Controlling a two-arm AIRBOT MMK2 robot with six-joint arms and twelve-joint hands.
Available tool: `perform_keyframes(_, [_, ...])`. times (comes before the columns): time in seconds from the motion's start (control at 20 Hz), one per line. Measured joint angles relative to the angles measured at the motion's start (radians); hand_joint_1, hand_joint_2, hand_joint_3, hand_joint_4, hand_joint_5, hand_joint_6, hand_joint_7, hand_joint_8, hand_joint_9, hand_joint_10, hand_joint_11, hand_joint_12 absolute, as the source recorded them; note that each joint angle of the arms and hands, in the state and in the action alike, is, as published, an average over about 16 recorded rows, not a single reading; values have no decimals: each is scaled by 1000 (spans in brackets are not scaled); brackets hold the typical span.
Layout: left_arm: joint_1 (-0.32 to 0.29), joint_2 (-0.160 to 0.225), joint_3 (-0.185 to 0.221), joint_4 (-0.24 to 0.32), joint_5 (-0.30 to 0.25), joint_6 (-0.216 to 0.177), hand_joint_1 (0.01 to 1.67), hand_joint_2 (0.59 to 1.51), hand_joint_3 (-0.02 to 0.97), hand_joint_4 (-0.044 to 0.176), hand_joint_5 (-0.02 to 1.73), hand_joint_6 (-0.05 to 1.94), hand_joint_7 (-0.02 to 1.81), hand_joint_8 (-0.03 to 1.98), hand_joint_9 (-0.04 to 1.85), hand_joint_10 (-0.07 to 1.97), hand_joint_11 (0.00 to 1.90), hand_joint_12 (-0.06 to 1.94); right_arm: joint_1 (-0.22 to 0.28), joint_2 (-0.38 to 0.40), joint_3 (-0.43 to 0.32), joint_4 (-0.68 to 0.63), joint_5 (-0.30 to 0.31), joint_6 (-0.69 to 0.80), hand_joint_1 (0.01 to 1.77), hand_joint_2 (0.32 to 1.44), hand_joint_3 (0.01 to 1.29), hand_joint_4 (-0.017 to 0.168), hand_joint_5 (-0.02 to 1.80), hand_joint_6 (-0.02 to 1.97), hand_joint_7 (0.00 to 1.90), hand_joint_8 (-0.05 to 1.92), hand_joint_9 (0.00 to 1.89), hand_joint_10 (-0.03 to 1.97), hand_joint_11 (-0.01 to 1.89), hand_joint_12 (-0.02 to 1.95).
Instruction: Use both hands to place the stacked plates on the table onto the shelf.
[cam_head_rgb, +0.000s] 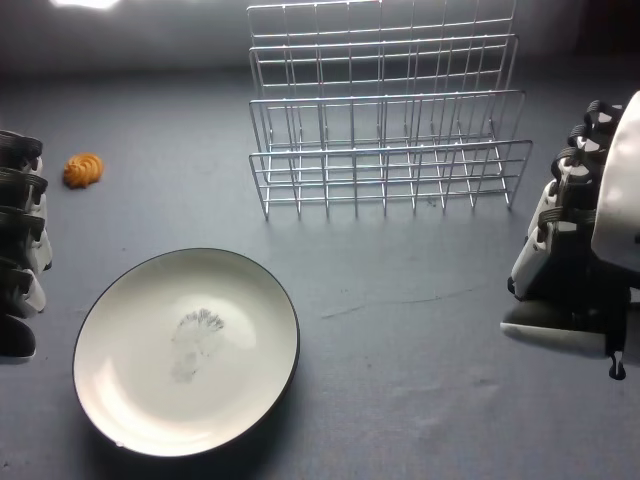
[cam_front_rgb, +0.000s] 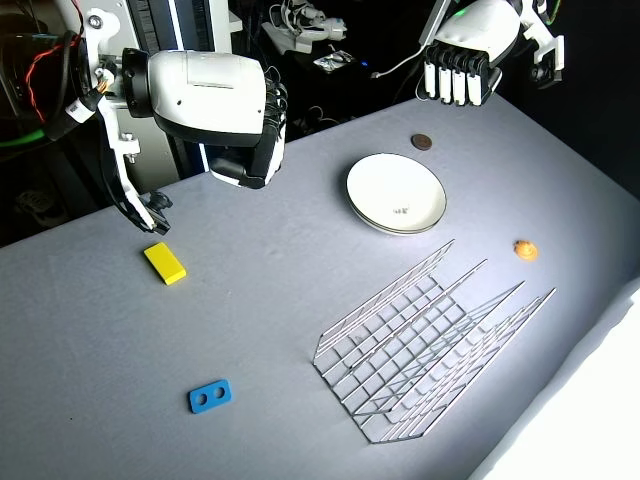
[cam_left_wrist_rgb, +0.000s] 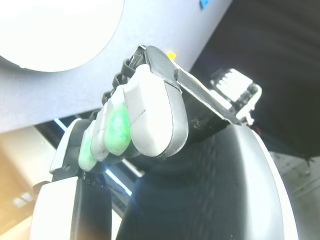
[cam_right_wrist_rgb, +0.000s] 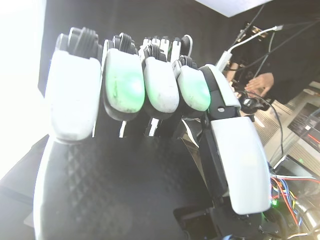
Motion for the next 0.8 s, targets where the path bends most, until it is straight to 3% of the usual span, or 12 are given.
perform_keyframes(0.3, [1, 0, 0, 3, 0, 3, 109, 1089, 50, 15, 370, 393, 341, 408, 387, 423, 463, 429, 0, 0, 0, 0, 0, 0, 162, 1084, 37, 17, 370, 489, 393, 468, 402, 478, 490, 458])
perform_keyframes(0.4, [2, 0, 0, 2, -1, 3, 98, 1081, 46, 13, 325, 342, 300, 354, 340, 369, 405, 372, 0, 0, 0, 2, -1, 1, 263, 1059, 34, 15, 325, 429, 345, 410, 352, 417, 428, 398])
perform_keyframes(0.5, [3, 0, 1, 0, -1, 4, 46, 1053, 43, -2, 180, 158, 153, 167, 184, 180, 233, 182, 2, 0, 0, 9, -5, 4, 352, 1014, 31, 1, 190, 244, 202, 225, 207, 230, 264, 212])
perform_keyframes(0.6, [3, 0, 1, -2, -1, 5, 22, 1043, 26, -1, 65, 17, 47, 15, 56, 24, 81, 25, 5, 0, 0, 19, -12, 8, 470, 990, 18, -1, 70, 76, 74, 60, 74, 61, 110, 46])
perform_keyframes(0.8, [3, 0, 1, -5, -7, -2, 23, 1038, 28, -2, 31, -3, 22, -11, 19, 8, 15, -9, 14, 0, 0, 37, -43, 25, 750, 967, 16, 0, 20, 22, 18, 16, 16, 9, 16, -1])
